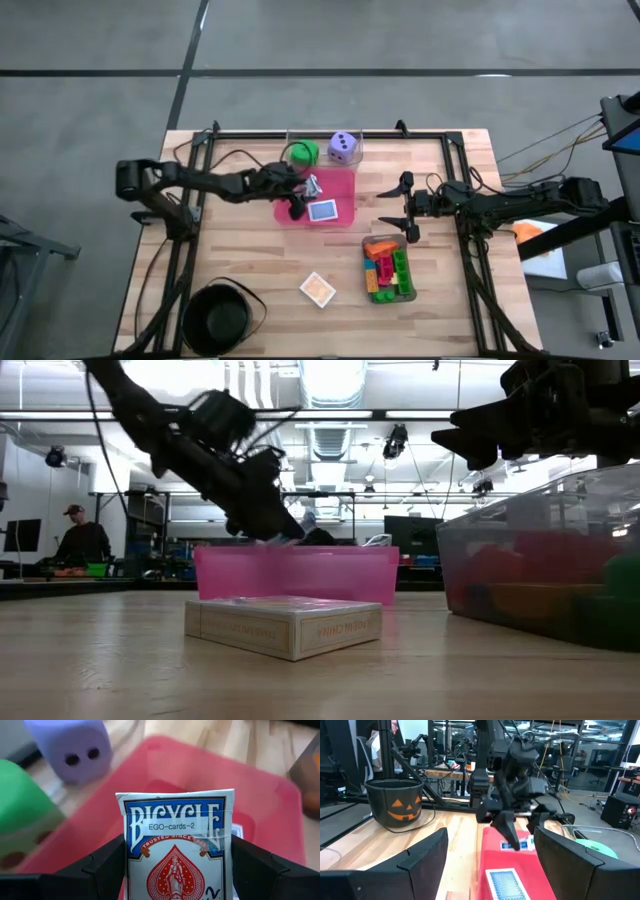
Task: Pick & Place Toys
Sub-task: Put the blue game card into the red bin
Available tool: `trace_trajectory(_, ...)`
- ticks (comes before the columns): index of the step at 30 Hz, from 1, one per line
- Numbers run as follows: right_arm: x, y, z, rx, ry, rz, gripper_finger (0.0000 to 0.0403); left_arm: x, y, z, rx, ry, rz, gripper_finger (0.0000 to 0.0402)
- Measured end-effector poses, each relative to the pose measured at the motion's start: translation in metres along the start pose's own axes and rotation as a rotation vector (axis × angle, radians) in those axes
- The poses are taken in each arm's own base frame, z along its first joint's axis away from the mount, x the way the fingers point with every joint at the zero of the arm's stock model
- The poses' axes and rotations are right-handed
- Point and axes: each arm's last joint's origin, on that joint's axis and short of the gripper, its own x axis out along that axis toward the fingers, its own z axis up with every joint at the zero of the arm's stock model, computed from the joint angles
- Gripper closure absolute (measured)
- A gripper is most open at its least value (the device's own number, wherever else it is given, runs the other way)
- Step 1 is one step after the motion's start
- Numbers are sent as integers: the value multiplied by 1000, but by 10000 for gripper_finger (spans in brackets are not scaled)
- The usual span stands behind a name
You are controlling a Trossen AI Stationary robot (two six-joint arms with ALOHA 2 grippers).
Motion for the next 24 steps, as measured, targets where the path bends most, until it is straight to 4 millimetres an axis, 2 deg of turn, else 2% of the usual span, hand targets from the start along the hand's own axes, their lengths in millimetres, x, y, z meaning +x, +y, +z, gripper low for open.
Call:
trace_trajectory(6,0,0,0,1,3,-3,111,22,-1,-4,26,121,-7,115)
trace_trajectory(11,0,0,-1,3,9,-3,111,29,-1,-9,49,165,-10,115)
trace_trajectory(17,0,0,-1,3,9,-3,111,29,-5,-9,59,165,-21,25)
trace_trajectory(19,0,0,-1,3,9,-3,111,29,-8,-8,70,156,-29,13)
trace_trajectory(24,0,0,-1,3,8,-3,111,29,-14,-7,99,135,-47,35)
